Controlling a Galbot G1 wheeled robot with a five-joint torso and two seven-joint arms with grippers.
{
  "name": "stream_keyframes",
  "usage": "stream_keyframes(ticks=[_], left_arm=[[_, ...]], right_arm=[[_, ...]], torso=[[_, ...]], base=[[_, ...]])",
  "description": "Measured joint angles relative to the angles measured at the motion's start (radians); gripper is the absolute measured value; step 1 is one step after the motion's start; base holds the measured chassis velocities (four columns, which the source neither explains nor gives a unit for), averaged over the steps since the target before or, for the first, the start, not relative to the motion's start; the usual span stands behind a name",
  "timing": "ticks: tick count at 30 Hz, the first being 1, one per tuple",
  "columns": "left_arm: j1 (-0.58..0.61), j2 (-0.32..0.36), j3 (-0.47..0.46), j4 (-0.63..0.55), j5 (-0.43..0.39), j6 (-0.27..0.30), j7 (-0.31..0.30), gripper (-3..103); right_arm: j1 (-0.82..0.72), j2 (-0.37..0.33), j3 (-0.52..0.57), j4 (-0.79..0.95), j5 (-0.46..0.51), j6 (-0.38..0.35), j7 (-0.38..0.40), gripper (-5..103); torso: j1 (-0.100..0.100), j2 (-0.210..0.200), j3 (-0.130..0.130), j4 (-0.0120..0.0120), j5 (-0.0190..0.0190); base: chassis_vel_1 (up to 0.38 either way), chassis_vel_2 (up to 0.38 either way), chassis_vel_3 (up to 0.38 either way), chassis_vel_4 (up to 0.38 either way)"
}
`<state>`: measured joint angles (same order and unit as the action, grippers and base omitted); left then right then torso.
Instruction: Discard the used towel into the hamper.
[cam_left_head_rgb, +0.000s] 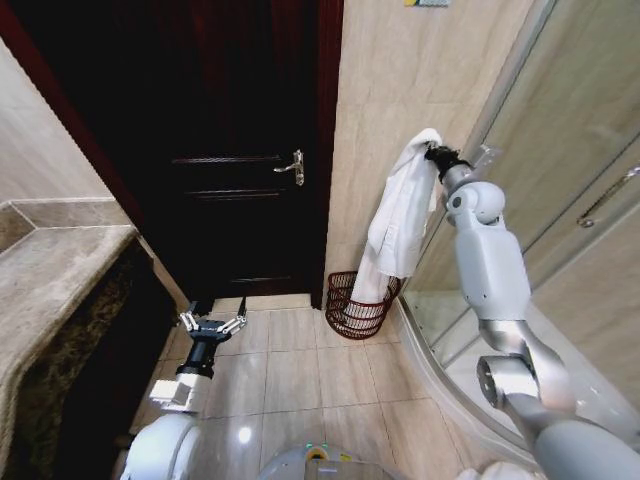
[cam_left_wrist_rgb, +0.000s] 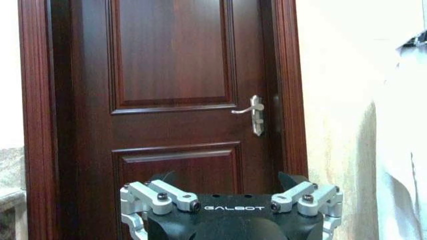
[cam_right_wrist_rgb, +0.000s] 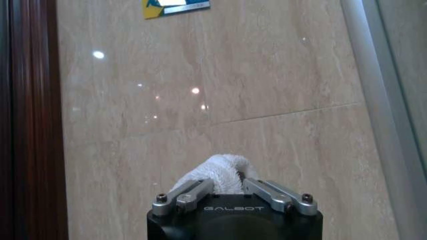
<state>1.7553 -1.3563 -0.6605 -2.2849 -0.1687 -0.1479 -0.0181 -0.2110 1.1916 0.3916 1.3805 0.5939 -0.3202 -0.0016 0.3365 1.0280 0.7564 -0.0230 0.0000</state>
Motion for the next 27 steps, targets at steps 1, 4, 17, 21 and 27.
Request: stream_keyframes(ticks=[1,4,17,21,27], left_arm=[[0.000,0.000,0.000,0.001,0.000,0.000,0.000,100],[0.000,0.000,-0.001,0.003,0.000,-0.001,0.000,100],[-0.003,-0.002,0.005,0.014,0.001,-0.004,0.000,100],[-0.004,-0.001,0.004,0.015,0.001,-0.004,0.000,100],[-0.004,-0.002,0.006,0.018,0.003,-0.006,0.001,100]], right_arm=[[-0.001,0.000,0.001,0.002,-0.002,0.000,-0.001,3],[-0.003,-0.003,0.003,0.007,-0.004,0.001,-0.003,3],[-0.045,-0.016,0.014,0.051,-0.004,0.001,-0.004,3],[-0.052,-0.019,0.019,0.058,-0.003,0.000,-0.008,3],[-0.056,-0.025,0.021,0.064,-0.001,-0.002,-0.009,3]], torso=[[-0.001,-0.002,-0.001,0.0000,0.0001],[-0.004,-0.008,-0.004,0.0000,0.0000],[-0.017,-0.037,-0.020,0.0000,0.0000],[-0.020,-0.044,-0.024,0.0000,0.0001],[-0.026,-0.056,-0.031,0.0000,0.0001]], base=[[0.000,0.000,0.000,0.000],[0.000,0.000,0.000,0.000],[0.000,0.000,0.000,0.000],[0.000,0.000,0.000,0.000],[-0.009,0.010,0.006,-0.012]])
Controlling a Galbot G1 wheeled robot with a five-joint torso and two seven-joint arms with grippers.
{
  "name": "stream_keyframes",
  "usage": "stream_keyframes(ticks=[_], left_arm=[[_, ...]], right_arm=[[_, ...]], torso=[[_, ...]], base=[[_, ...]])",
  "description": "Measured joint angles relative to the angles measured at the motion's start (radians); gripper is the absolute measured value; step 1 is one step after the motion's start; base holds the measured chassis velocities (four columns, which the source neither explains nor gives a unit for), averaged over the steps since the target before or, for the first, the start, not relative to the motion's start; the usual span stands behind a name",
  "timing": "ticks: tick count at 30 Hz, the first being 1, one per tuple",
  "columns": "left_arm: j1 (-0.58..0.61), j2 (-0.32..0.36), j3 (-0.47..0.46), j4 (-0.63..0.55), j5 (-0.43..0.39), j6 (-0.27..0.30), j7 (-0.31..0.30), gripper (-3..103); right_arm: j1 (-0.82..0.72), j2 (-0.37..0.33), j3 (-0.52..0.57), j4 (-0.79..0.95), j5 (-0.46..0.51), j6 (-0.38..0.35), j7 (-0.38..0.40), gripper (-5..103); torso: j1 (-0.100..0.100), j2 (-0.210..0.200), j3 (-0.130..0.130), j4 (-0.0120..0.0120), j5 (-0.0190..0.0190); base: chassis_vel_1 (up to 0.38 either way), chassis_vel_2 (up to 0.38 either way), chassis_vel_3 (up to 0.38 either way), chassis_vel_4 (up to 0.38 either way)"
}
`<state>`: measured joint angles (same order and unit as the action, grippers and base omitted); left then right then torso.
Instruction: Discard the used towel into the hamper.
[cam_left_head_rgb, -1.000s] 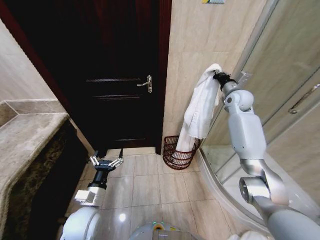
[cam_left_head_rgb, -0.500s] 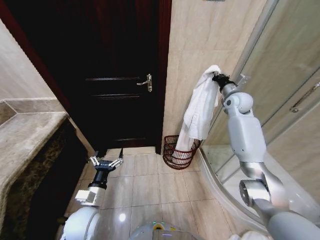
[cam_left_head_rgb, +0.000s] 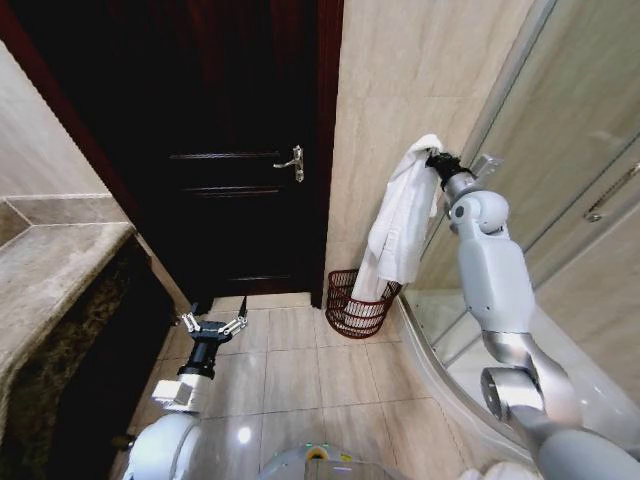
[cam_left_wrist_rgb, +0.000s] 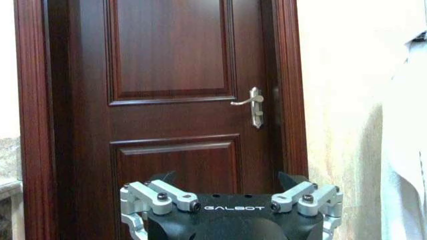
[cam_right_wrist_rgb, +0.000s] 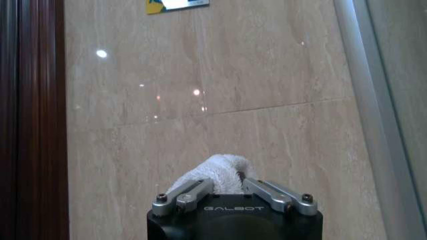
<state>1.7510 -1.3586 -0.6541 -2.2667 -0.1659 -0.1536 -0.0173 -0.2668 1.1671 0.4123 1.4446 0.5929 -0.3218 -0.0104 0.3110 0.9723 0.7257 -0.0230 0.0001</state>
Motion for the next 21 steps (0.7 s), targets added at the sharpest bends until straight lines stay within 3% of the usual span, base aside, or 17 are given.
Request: stream_keyframes(ticks=[21], left_arm=[[-0.004,0.002,0.002,0.012,0.002,-0.006,0.002,100]], right_arm=[[-0.014,-0.002,0.009,0.011,0.001,-0.011,-0.003,3]], torso=[[-0.018,-0.041,-0.022,0.0004,-0.0004]], base=[[-0.077,0.084,0.085,-0.084]])
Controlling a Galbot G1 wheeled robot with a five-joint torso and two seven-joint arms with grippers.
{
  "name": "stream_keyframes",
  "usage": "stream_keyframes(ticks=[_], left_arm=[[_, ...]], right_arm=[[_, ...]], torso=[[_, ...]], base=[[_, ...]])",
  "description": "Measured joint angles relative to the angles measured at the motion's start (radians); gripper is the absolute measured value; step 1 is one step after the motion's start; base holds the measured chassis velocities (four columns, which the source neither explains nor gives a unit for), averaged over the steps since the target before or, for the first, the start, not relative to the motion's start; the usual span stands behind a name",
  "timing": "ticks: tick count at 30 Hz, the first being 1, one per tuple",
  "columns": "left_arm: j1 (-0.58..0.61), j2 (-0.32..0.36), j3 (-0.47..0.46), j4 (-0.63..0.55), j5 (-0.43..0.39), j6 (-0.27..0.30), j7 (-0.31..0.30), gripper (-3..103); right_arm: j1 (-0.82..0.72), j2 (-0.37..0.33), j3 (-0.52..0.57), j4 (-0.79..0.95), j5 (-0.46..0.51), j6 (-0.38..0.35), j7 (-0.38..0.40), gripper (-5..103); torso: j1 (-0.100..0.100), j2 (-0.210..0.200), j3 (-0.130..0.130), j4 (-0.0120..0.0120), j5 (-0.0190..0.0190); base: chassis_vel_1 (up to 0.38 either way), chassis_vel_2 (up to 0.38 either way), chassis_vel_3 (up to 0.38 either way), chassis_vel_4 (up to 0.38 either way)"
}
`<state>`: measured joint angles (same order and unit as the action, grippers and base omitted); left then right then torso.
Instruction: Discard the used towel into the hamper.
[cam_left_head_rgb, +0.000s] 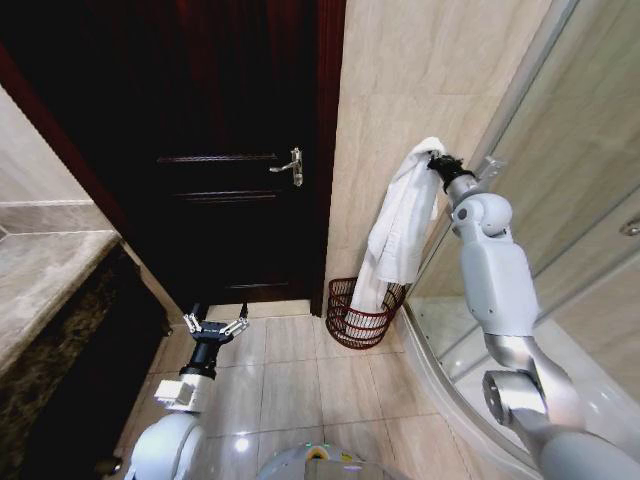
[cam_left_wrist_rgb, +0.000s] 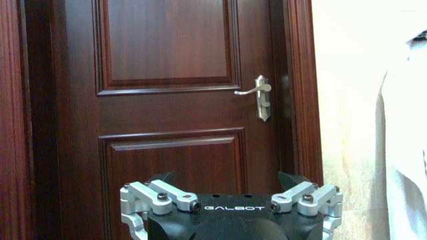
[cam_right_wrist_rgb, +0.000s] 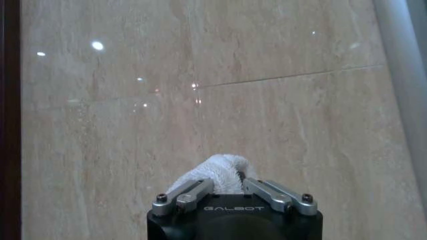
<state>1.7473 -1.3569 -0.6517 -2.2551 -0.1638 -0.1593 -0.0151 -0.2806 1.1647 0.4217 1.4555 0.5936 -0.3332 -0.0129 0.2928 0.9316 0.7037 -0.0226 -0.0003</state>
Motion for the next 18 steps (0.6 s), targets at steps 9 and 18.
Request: stream_keyframes(ticks=[9,18], left_arm=[[0.000,0.000,0.001,0.002,0.000,0.000,0.001,100],[-0.002,-0.001,0.003,0.005,0.000,0.000,0.003,100]], right_arm=[[-0.015,-0.002,0.001,0.013,0.001,-0.001,0.000,3],[-0.024,-0.006,0.003,0.031,0.009,-0.004,-0.002,3]], torso=[[-0.008,-0.018,-0.010,-0.0006,0.0003],[-0.016,-0.034,-0.019,-0.0012,0.0002]], base=[[-0.067,0.067,0.065,-0.070],[-0.090,0.078,0.080,-0.087]])
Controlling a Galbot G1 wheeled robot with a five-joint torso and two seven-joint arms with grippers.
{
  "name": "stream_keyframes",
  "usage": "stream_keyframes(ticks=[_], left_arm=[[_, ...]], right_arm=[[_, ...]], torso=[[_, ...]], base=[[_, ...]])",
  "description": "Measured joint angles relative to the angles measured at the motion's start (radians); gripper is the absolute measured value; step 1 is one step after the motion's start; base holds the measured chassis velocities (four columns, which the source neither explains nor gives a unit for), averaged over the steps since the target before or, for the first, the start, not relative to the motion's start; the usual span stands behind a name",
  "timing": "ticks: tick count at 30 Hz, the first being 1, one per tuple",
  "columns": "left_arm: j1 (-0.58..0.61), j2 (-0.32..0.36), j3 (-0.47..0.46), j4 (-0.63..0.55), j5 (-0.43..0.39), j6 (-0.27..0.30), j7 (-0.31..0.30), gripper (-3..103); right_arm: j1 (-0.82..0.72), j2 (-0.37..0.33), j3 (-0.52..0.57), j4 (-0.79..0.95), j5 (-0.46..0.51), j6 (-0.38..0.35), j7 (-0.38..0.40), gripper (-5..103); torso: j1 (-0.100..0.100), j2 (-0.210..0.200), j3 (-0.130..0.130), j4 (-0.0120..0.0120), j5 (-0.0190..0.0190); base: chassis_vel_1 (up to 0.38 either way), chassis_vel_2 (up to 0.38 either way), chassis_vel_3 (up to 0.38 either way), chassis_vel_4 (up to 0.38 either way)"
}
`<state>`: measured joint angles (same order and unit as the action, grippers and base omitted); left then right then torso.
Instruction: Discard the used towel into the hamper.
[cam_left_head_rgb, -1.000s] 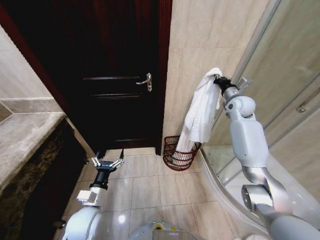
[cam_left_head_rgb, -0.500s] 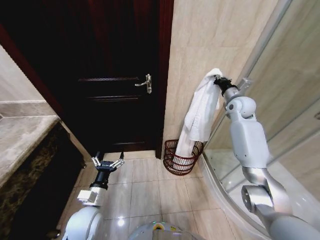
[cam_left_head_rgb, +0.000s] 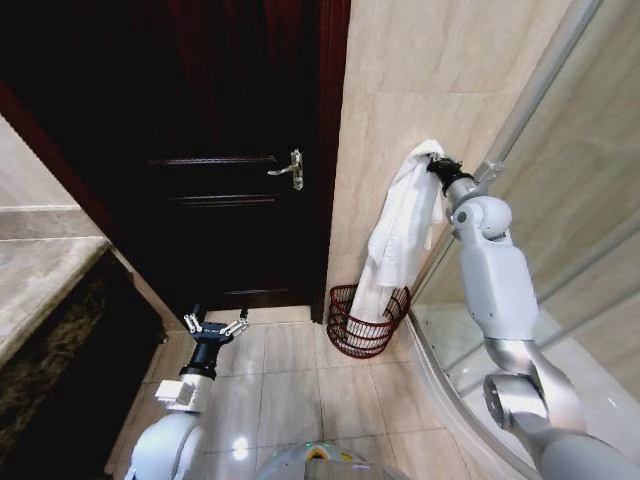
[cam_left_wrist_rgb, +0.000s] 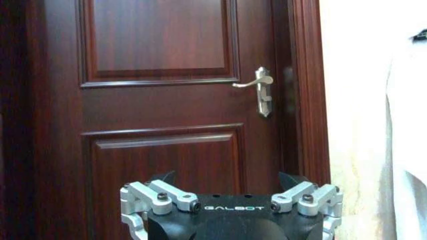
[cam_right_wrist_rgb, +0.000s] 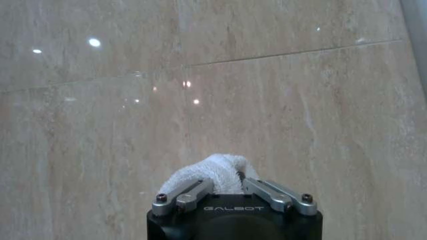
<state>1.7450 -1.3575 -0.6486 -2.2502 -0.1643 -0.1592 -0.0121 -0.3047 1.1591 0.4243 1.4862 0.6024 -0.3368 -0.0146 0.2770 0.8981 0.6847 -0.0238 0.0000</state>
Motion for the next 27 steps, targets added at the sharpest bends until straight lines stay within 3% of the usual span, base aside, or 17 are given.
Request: stream_keyframes(ticks=[11,27], left_arm=[[-0.002,0.000,0.004,0.006,0.000,0.000,0.001,100],[0.002,-0.006,0.015,0.004,0.004,-0.007,0.002,100]], right_arm=[[-0.117,-0.017,0.024,0.113,0.018,-0.017,0.037,3],[-0.219,-0.024,0.069,0.139,0.000,-0.015,0.013,3]], torso=[[-0.009,-0.020,-0.011,0.0007,0.0002],[-0.022,-0.049,-0.027,0.0003,0.0002]], base=[[-0.013,0.008,0.007,-0.014],[0.000,0.000,0.000,0.000]])
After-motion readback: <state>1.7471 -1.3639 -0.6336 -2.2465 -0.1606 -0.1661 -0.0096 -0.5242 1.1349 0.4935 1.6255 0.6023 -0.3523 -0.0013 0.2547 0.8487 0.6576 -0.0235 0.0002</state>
